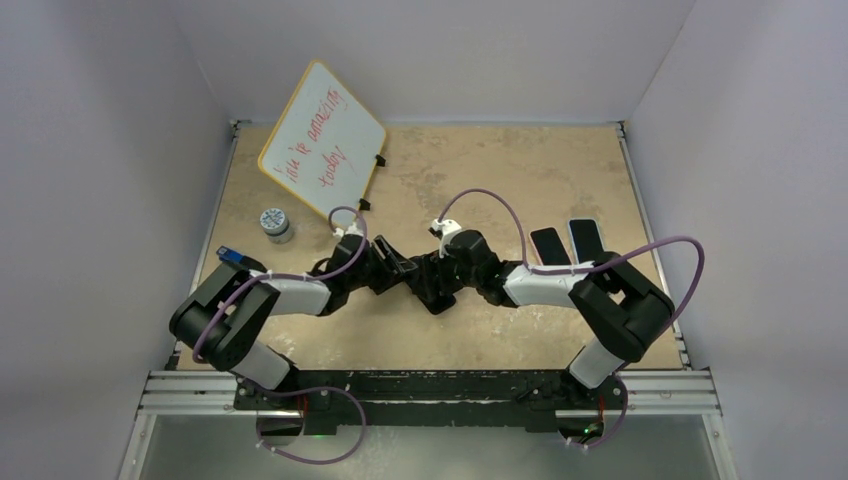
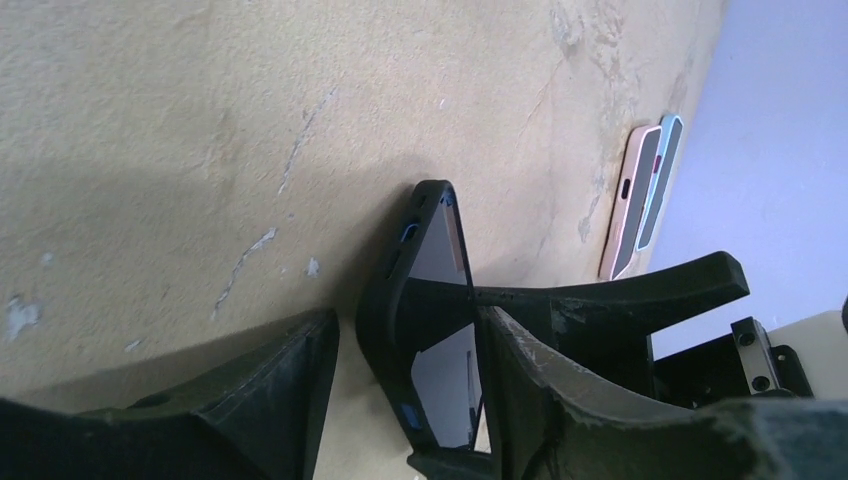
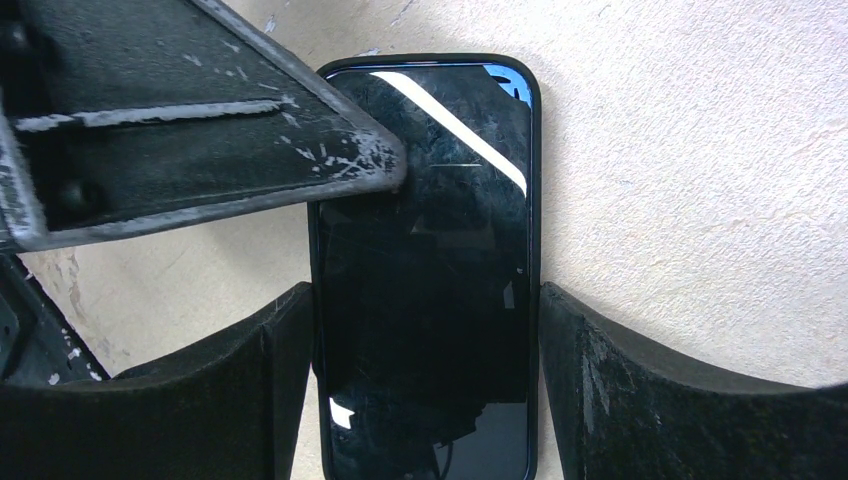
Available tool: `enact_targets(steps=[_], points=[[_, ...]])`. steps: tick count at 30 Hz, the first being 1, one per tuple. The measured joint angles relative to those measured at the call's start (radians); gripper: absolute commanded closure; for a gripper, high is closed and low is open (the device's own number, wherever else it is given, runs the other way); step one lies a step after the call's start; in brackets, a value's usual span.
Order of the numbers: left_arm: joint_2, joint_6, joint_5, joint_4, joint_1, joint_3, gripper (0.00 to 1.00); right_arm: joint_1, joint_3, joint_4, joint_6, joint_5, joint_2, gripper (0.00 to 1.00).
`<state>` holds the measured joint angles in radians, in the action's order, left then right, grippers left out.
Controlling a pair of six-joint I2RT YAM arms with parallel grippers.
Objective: Take the phone out of the phone case
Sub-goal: Pick up the phone at the center of the board.
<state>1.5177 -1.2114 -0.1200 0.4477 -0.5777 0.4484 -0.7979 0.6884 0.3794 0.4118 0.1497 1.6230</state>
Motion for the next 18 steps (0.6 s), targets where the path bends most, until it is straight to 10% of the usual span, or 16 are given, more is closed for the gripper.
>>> enact_targets(steps=[6,12,18], points=[[0.061,-0.008,0.003,0.087,-0.023,0.005,0.58,0.000,-0.011,0.019,0.002,0.000,-0.003,1.00],[0.098,-0.009,0.010,0.149,-0.037,0.004,0.91,0.002,-0.031,0.047,0.027,0.000,-0.011,1.00],[0.066,0.005,-0.002,0.253,-0.039,-0.019,1.00,0.016,-0.060,0.066,0.059,0.001,-0.067,0.60]])
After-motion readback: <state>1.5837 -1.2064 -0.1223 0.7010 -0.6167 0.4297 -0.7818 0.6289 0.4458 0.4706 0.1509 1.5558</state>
